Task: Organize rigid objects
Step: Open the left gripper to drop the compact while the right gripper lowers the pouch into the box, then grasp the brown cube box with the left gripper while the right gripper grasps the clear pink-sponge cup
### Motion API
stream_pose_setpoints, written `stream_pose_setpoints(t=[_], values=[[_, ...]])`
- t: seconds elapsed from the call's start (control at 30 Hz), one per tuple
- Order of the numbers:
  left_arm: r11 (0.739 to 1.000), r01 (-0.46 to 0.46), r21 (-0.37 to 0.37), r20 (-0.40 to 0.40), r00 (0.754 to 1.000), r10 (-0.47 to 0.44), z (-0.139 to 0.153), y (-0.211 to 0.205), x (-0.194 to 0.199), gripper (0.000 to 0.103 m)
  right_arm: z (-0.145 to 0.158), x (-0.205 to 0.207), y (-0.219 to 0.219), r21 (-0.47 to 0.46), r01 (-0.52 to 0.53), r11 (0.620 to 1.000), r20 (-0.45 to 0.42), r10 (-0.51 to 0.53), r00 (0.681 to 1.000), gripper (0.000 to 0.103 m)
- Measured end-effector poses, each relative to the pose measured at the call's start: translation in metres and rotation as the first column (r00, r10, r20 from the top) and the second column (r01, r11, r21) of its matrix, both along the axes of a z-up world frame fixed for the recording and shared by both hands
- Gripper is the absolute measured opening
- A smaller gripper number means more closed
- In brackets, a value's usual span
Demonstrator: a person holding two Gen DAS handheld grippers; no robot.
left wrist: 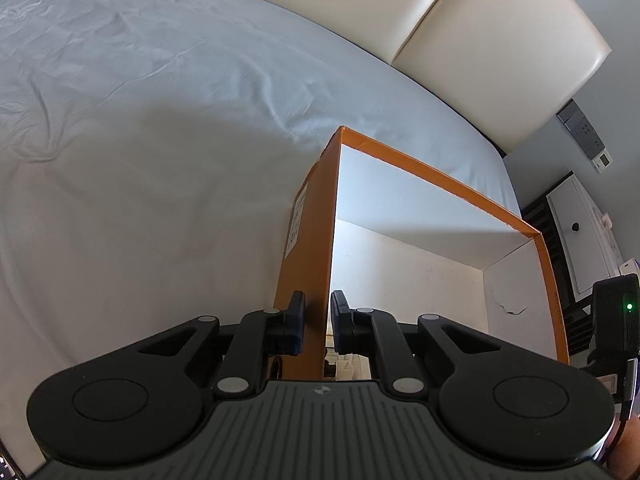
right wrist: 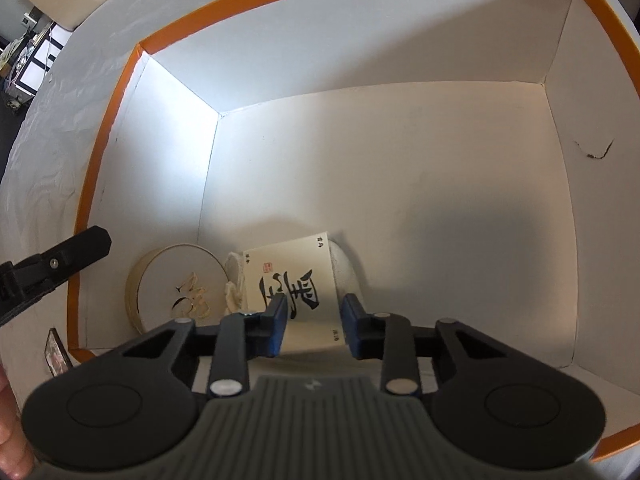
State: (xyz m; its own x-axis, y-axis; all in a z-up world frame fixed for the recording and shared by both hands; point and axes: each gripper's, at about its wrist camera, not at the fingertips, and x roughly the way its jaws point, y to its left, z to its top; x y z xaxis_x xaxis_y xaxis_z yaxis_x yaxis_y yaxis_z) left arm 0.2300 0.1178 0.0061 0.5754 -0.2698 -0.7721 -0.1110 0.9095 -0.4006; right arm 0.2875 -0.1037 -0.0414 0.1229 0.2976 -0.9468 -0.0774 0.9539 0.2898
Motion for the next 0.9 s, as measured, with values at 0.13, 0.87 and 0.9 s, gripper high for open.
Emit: stream_pose_setpoints(t=[0.13, 0.87, 0.9], values=[[1.0, 0.002, 0.006, 0.0, 1.0, -0.002, 0.0, 0.0, 0.0, 0.014, -0.002, -0.002, 0.006, 0.019, -0.031, 0.999, -0.015, 0.031, 0.999, 0.023], [0.993, 0.048, 0.104, 0.104, 0.993, -0.059, 0.048, -0.022, -0.031, 0.014, 0.07, -0.055, -0.007, 0.026, -0.084, 0.996, 0.302, 0.072, 0.951, 0.035], [0.993, 0.058, 0.102, 0.11, 0.992, -0.069, 0.052, -0.024, -0.036, 0.014, 0.078, -0.063, -0.013, 0.032, -0.087, 0.996, 0.341, 0.071, 0.937, 0.036]])
